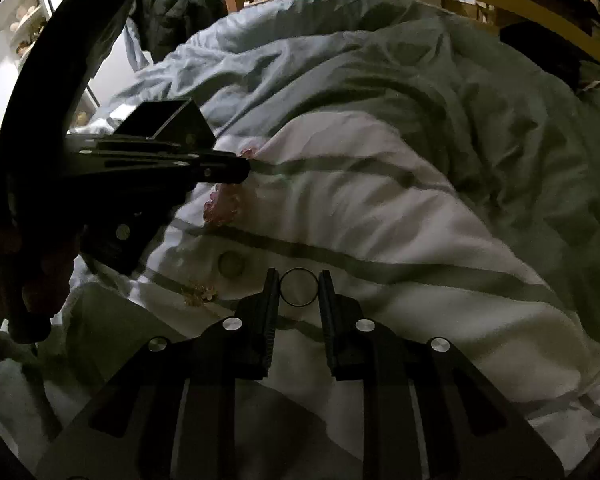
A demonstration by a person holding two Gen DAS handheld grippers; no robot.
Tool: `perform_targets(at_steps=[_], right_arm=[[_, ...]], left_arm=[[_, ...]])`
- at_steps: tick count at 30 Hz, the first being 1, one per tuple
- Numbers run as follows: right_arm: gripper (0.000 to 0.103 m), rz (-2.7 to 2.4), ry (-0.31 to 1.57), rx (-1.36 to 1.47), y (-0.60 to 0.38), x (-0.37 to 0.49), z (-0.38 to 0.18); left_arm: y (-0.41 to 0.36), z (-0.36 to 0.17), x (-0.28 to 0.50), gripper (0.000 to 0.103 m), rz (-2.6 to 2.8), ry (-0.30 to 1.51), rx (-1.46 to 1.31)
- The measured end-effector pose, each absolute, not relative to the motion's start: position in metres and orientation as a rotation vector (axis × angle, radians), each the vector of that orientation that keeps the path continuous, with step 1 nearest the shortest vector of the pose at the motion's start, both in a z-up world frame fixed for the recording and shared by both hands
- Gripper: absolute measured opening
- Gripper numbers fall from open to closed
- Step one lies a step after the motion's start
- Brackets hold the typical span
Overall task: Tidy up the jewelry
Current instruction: 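Grasp the pink bead bracelet with the left tool while the right tool grasps a small ring, then lower the pink bracelet into the black box while the right tool carries the ring toward it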
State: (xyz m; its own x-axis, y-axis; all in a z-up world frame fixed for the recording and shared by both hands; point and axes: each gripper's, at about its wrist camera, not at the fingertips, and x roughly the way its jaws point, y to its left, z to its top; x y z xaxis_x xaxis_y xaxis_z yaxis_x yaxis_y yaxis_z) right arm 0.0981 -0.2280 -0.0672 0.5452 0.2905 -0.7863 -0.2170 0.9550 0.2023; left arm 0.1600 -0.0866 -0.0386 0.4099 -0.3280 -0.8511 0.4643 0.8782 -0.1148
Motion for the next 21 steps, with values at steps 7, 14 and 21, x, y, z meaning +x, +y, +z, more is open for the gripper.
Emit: perform_targets(at_steps=[7,14,21], right_arm=[[0.021,0.286,0.914,0.088,-0.229,0.089,-0.057],[0.021,0.267,0.894,0.103,-0.230,0.081,-0.048],[0.021,0.265,0.856,0.097,-0.228,0.069,-0.033]], left_arm=[[-0.080,-0.015,0.148,0.008,-0.503,0.999,0.140],[-0.065,0.010,0.134,0.008,-0.511,0.967,0.092],[-0.049,0.031,0.117,0.008,-0.510,0.940,0.063]])
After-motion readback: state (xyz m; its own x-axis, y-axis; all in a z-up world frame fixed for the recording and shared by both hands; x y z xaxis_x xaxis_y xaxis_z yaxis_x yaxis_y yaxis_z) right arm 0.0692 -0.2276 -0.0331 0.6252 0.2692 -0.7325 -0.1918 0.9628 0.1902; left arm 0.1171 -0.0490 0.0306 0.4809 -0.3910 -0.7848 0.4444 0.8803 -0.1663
